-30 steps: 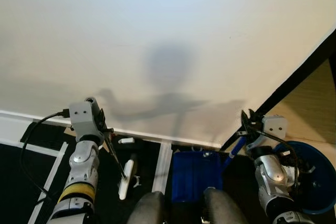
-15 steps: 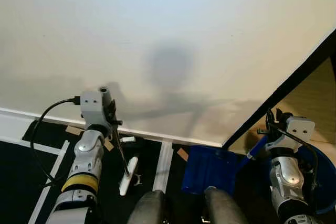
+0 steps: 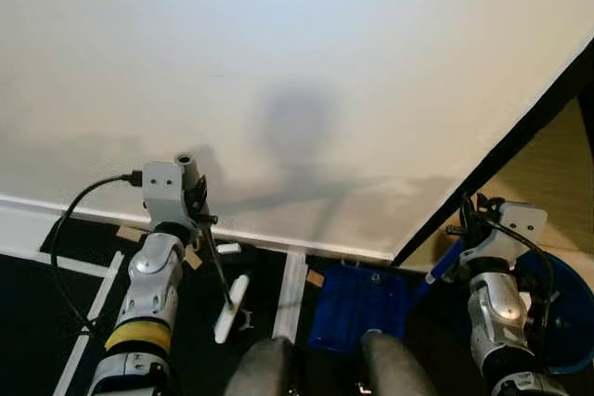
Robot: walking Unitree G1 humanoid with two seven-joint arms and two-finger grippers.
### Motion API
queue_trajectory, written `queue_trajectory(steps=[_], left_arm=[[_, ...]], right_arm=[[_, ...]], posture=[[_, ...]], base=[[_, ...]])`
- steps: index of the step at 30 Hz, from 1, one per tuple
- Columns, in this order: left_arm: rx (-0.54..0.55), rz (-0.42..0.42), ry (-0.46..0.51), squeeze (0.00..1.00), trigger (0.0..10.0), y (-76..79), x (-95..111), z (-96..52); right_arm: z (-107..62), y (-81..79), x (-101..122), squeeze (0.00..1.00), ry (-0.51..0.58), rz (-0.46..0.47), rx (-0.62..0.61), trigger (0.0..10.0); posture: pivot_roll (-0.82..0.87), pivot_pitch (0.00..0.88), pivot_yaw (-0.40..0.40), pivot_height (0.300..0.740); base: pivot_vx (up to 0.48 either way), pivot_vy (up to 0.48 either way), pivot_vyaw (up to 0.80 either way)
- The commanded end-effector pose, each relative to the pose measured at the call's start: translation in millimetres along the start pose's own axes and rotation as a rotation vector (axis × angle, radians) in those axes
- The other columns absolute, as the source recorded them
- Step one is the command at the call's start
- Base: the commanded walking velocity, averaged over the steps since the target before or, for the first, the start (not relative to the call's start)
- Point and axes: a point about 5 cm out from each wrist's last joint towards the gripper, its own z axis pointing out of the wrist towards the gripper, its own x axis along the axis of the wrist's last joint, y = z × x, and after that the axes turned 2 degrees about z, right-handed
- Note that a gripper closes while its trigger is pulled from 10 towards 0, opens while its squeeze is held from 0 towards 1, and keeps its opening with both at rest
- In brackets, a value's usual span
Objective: Sweep floor
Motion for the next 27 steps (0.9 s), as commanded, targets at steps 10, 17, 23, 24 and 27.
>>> queue_trajectory(steps=[10, 17, 23, 24, 27], left_arm=[[-0.042, 0.012, -0.021, 0.00, 10.0, -0.8, -4, -15.6], [-0.099, 0.050, -0.043, 0.00, 10.0, 7.2, -6, -17.1], [-0.097, 0.029, -0.039, 0.00, 10.0, 9.3, -3, -16.3], [-0.083, 0.052, -0.029, 0.00, 10.0, 7.5, -1, -15.8], [-0.063, 0.092, -0.007, 0.00, 10.0, 4.6, 2, -15.0]], right_arm=[[-6.9, -4.7, -14, 0.00, -0.081, 0.040, -0.002, 0.0], [-12.2, -0.8, -17, 0.00, -0.091, 0.038, -0.018, 0.0], [-15.0, 3.2, -18, 0.00, -0.095, 0.033, -0.032, 0.0], [-15.3, 3.6, -18, 0.00, -0.094, 0.033, -0.033, 0.0], [-15.5, 3.7, -18, 0.00, -0.093, 0.033, -0.034, 0.0]], posture=[[0.13, 0.087, -0.035, 0.740], [0.12, 0.088, -0.027, 0.740], [0.12, 0.090, -0.026, 0.740], [0.12, 0.090, -0.026, 0.740], [0.12, 0.090, -0.026, 0.740]], base=[[0.000, 0.116, 0.00], [0.000, -0.480, 0.00], [0.000, -0.400, 0.00], [0.000, 0.000, 0.00], [0.000, 0.000, 0.00]])
